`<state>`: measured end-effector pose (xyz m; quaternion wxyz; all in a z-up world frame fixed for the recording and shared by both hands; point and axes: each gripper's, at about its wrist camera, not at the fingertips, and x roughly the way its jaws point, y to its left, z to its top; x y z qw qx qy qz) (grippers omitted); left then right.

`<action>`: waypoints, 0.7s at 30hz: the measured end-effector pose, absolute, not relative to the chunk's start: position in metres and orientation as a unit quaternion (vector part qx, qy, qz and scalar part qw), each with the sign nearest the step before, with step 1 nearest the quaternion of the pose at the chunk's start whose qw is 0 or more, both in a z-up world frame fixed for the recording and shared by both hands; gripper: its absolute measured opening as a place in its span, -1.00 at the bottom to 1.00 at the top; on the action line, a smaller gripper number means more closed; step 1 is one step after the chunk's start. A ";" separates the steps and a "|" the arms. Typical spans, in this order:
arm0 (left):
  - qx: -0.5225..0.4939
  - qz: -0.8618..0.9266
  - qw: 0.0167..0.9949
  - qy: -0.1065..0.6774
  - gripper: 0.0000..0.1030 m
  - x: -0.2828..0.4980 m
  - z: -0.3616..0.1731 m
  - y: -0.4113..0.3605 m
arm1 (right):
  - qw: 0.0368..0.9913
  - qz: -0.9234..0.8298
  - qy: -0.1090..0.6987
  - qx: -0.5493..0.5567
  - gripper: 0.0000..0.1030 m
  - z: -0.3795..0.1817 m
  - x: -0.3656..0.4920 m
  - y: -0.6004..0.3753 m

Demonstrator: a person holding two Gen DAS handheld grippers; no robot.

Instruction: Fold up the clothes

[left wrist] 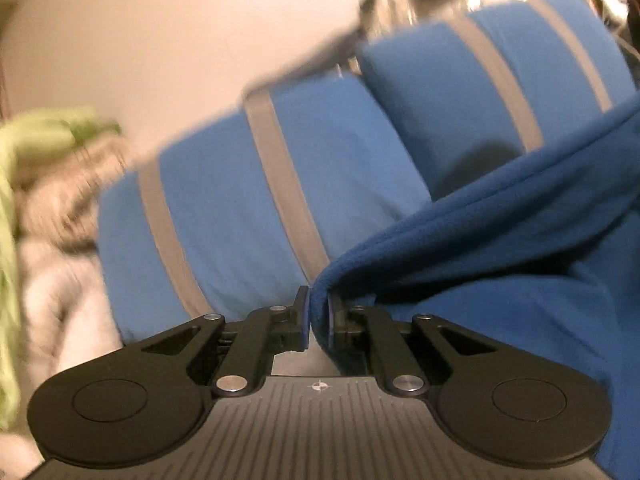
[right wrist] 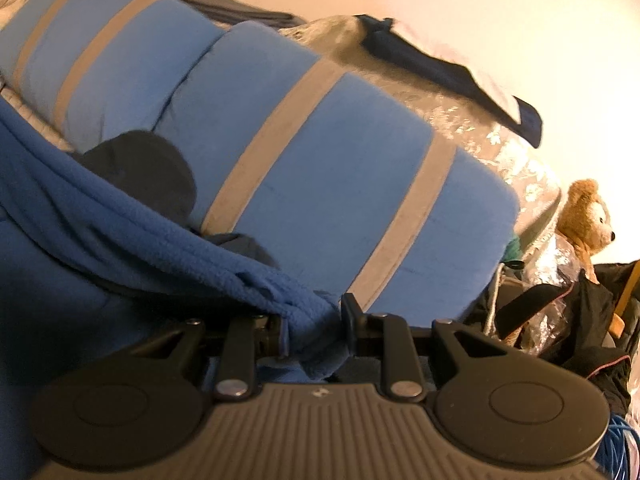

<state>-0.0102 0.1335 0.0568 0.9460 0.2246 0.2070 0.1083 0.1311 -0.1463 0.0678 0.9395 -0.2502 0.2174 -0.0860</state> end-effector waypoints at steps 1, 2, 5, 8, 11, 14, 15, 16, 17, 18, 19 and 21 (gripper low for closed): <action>0.211 0.104 0.946 0.224 -0.78 -0.005 0.050 0.138 | 0.938 -0.083 0.222 -0.252 -0.29 0.065 0.132 -0.145; 0.186 0.097 0.949 0.237 -0.74 -0.002 0.046 0.145 | 0.937 -0.082 0.227 -0.253 -0.29 0.063 0.132 -0.145; 0.093 0.099 0.954 0.268 0.03 0.001 0.047 0.167 | 0.934 -0.083 0.245 -0.246 -0.29 0.056 0.138 -0.152; -0.010 0.105 0.953 0.285 0.42 -0.004 0.058 0.192 | 0.934 -0.089 0.263 -0.226 -0.29 0.051 0.144 -0.164; -0.140 0.030 0.938 0.317 0.42 -0.011 0.061 0.223 | 0.933 -0.095 0.279 -0.204 -0.27 0.047 0.150 -0.174; -0.211 -0.019 0.915 0.343 0.42 -0.014 0.055 0.240 | 0.933 -0.097 0.287 -0.195 -0.23 0.046 0.152 -0.178; -0.219 -0.026 0.911 0.350 0.42 -0.015 0.053 0.240 | 0.932 -0.099 0.289 -0.194 -0.23 0.045 0.152 -0.179; -0.227 -0.034 0.906 0.356 0.42 -0.016 0.051 0.241 | 0.932 -0.100 0.290 -0.193 -0.23 0.044 0.153 -0.179; -0.235 -0.042 0.901 0.363 0.42 -0.016 0.049 0.241 | 0.932 -0.101 0.291 -0.192 -0.22 0.044 0.153 -0.180; -0.243 -0.050 0.895 0.370 0.42 -0.017 0.047 0.242 | 0.931 -0.102 0.292 -0.192 -0.22 0.044 0.154 -0.180; -0.252 -0.070 0.886 0.384 0.42 -0.019 0.047 0.244 | 0.931 -0.103 0.292 -0.192 -0.22 0.044 0.154 -0.180; -0.256 -0.090 0.873 0.405 0.42 -0.021 0.045 0.245 | 0.931 -0.104 0.292 -0.193 -0.22 0.044 0.154 -0.179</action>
